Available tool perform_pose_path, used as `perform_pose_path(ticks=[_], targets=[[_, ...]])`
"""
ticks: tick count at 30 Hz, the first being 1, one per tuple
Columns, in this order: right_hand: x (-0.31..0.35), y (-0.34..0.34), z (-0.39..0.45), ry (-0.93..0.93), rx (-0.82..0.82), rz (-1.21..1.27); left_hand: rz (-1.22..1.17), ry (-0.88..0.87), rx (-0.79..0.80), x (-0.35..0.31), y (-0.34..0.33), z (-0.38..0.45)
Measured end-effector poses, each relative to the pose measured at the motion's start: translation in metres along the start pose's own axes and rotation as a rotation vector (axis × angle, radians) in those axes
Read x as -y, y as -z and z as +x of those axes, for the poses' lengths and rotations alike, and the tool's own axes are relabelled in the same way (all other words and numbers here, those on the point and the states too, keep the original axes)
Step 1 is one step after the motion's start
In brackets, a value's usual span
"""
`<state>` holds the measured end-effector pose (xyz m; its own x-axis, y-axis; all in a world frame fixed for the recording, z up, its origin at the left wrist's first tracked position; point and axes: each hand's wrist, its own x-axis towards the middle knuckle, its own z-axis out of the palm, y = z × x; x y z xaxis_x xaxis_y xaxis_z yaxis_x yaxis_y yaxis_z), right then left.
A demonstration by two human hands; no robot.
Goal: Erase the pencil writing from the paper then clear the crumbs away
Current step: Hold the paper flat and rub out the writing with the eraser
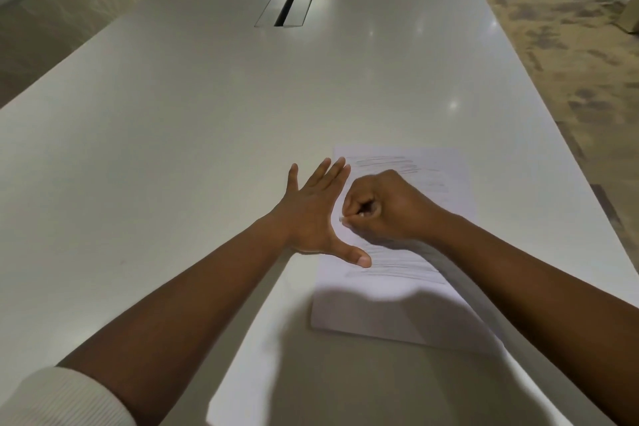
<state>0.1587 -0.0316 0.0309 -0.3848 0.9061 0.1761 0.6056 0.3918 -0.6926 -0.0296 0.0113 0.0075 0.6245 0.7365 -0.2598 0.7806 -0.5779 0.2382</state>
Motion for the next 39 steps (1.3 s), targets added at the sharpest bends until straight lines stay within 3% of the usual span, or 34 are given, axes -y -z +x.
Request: perform_pose_path(ticks=[3,9,13,19,27,36,39], targets=[[-0.002,-0.001,0.003,-0.004,0.012,0.003,-0.014,-0.004,-0.005,0.0,0.0,-0.001],[-0.016,0.009,0.035,-0.062,-0.248,-0.095,-0.02,0.008,-0.025,-0.002,-0.001,0.0],[-0.017,0.01,0.035,-0.025,-0.191,-0.089,-0.016,0.017,-0.021,0.0,-0.001,0.0],[-0.007,0.0,0.013,0.019,0.037,0.028,-0.061,0.01,-0.011,-0.001,0.0,0.0],[-0.024,0.014,0.043,-0.094,-0.227,-0.112,-0.055,0.03,-0.026,-0.003,0.002,-0.001],[-0.011,-0.001,0.017,-0.033,-0.009,0.063,-0.066,0.016,0.0,-0.001,0.0,0.0],[-0.016,0.007,0.023,-0.074,-0.117,0.007,-0.043,0.025,0.007,-0.002,0.002,0.0]])
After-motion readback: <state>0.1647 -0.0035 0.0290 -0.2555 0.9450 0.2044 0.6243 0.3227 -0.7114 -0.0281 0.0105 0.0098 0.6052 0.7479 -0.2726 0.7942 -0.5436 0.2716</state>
